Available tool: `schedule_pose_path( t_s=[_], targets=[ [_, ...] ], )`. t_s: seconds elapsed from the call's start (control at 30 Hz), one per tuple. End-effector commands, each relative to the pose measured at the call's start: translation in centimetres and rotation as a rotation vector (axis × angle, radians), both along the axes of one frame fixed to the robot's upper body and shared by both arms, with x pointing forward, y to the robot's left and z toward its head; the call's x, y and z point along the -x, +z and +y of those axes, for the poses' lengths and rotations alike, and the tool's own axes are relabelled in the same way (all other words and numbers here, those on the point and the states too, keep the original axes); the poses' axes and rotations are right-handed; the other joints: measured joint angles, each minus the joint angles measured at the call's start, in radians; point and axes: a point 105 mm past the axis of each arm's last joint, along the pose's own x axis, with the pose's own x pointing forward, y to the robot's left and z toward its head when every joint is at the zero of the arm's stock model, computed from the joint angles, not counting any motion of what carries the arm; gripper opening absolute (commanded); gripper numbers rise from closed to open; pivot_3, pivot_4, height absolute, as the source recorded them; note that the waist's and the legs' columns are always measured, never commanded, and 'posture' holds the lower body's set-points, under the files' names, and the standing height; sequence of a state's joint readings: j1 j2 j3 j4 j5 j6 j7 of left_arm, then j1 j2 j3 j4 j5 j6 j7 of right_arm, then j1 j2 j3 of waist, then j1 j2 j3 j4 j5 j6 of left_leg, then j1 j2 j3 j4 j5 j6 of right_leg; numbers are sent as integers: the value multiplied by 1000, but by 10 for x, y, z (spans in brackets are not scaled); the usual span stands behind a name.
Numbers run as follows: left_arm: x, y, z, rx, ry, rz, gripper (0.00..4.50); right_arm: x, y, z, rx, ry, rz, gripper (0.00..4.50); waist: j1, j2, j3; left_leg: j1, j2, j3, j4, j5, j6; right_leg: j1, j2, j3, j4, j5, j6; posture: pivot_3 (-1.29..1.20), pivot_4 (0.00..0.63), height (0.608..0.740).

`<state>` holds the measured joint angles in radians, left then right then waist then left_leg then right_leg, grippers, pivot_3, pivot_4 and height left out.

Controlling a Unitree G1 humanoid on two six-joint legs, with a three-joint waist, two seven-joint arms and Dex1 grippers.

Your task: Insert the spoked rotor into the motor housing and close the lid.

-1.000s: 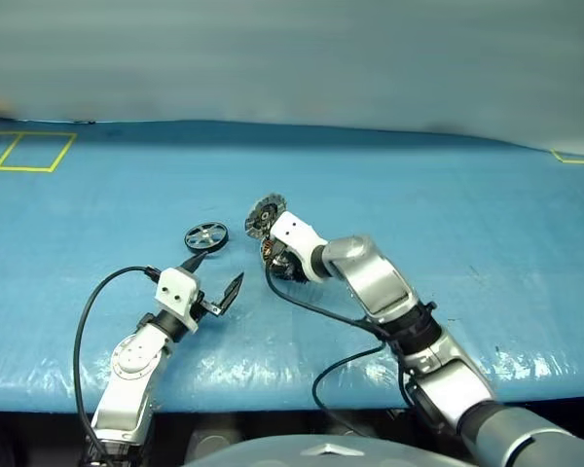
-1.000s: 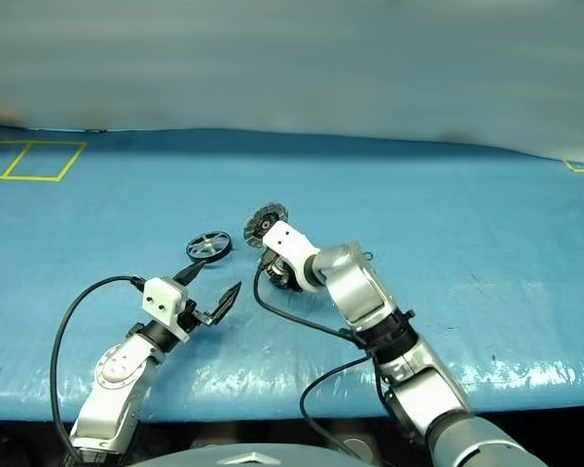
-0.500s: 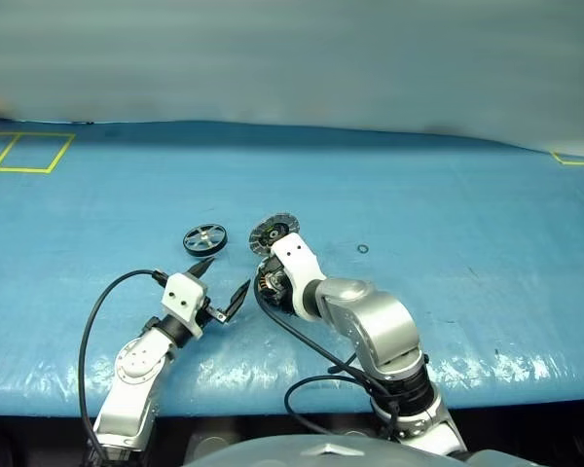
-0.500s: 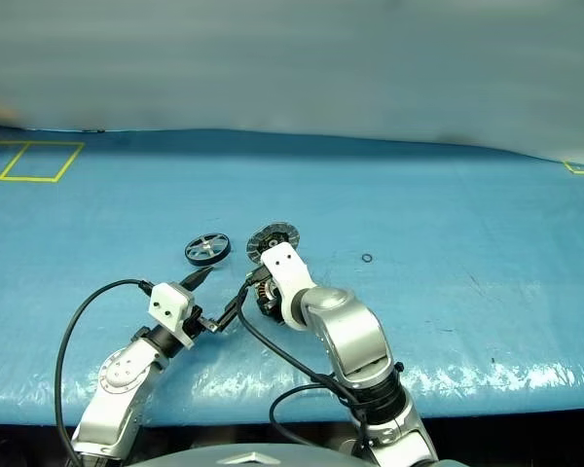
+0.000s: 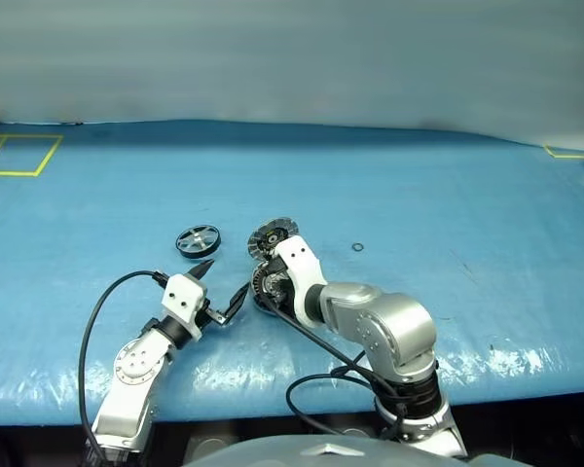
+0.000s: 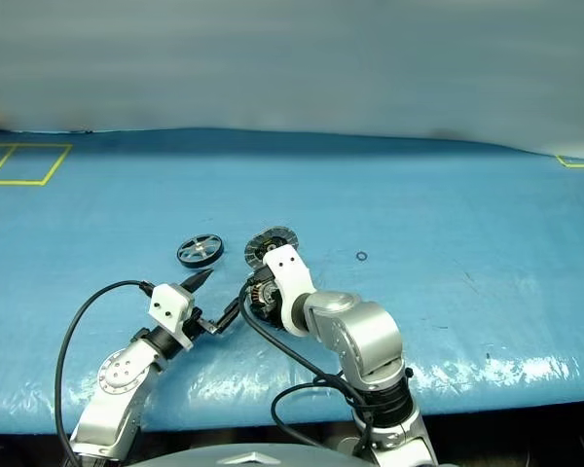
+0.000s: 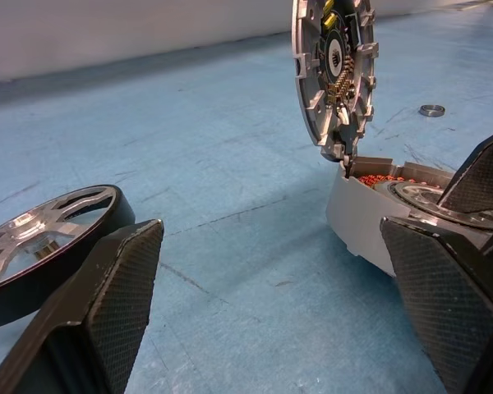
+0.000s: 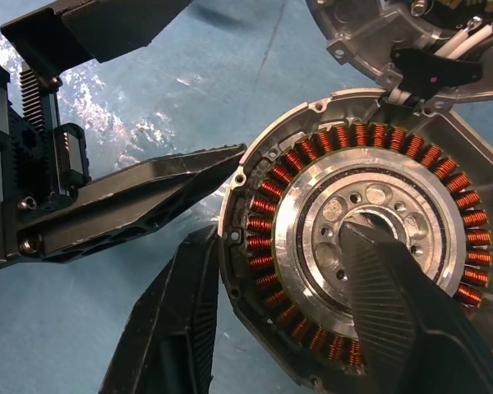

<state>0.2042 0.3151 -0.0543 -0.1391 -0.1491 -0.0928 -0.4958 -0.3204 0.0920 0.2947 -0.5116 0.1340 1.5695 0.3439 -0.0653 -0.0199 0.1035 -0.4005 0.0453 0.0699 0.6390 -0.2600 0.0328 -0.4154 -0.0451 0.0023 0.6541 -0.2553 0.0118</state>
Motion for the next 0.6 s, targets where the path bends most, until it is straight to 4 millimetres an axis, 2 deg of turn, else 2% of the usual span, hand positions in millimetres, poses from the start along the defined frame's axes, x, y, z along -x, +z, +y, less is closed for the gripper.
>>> schedule_pose_path(
  t_s=[0.03, 0.13, 0.23, 0.4, 0.5, 0.6],
  targets=[
    [-2, 17, -7, 14, -29, -60, 4500, 18, -1, 24, -66, 95, 95, 3218, 3, 2, 3, -1, 0, -1, 0, 0, 0, 0, 0, -1, 0, 0, 0, 0, 150, 740],
    [-2, 16, -7, 13, -30, -59, 4500, 16, 21, 33, -136, 119, 38, 4150, 3, 7, 6, -3, 0, -1, 0, 0, 0, 0, 0, -2, -4, 0, 0, 0, 150, 740],
    [-2, 16, -8, 16, -33, -57, 4500, 16, 47, 39, -221, 144, -31, 4150, 3, 9, 9, -12, 0, -5, 1, 1, 0, -2, 0, -5, -4, 2, 3, 0, 150, 740],
    [-3, 17, -9, 20, -44, -57, 4500, 14, 71, 33, -293, 159, -107, 4150, 9, 12, 11, -26, -1, -10, 7, 2, 0, -11, 2, -11, -3, 7, 12, 0, 150, 740],
    [-4, 17, -10, 21, -52, -57, 4500, 12, 78, 16, -262, 186, -176, 4150, 6, 15, 14, -29, -2, -10, 10, 2, 1, -12, 4, -12, -4, 8, 14, 0, 150, 740],
    [-4, 18, -11, 22, -56, -57, 4500, 14, 78, -4, -195, 235, -217, 4150, 17, 10, 18, -29, -2, -13, 12, 2, 1, -9, 5, -16, -4, 9, 16, 0, 150, 740]
  ],
)
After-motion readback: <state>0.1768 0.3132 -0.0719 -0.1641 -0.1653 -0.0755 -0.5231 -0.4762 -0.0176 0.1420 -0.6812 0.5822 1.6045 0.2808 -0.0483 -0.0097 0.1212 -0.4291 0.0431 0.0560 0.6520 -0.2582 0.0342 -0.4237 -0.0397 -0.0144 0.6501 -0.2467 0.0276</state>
